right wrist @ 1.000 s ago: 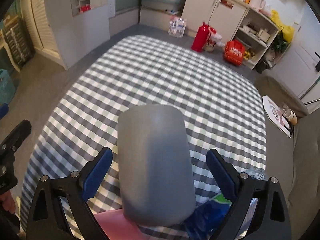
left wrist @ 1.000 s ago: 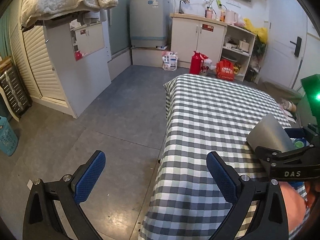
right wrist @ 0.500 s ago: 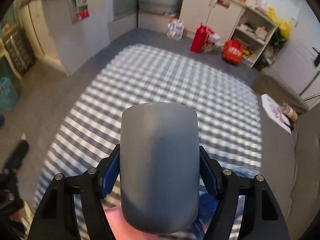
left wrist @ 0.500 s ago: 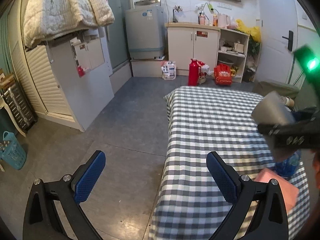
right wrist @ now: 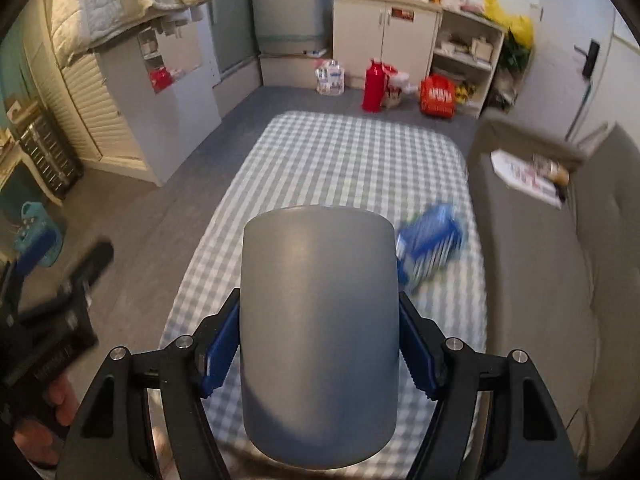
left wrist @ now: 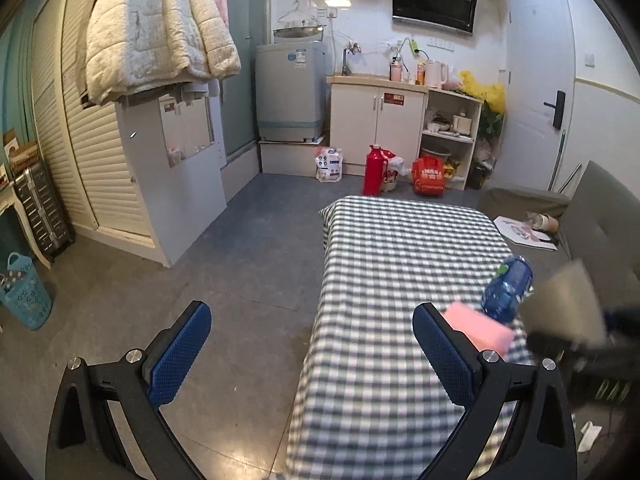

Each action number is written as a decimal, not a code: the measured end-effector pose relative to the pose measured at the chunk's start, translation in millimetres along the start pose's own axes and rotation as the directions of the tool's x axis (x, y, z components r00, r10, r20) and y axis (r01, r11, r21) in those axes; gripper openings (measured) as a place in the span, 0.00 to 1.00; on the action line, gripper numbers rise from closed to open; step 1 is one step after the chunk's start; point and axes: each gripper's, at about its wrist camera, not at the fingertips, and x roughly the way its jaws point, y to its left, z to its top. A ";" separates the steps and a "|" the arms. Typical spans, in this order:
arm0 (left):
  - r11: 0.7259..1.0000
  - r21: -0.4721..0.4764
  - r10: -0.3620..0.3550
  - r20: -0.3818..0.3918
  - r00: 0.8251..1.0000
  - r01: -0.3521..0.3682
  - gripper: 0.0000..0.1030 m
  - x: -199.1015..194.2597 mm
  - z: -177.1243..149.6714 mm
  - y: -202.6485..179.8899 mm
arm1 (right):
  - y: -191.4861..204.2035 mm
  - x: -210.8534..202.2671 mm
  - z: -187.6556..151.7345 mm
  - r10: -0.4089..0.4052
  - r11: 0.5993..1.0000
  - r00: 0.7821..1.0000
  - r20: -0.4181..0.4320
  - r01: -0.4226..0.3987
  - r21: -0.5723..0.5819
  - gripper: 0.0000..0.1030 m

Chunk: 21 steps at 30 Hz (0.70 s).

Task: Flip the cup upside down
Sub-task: 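Lift the grey cup with the right gripper and rotate it upright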

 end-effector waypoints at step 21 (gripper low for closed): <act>0.997 0.069 -0.026 -0.170 0.985 0.038 1.00 18.8 -101.0 -35.9 | -25.2 75.3 -89.7 -0.009 0.986 1.000 -0.024 0.013 0.169 0.69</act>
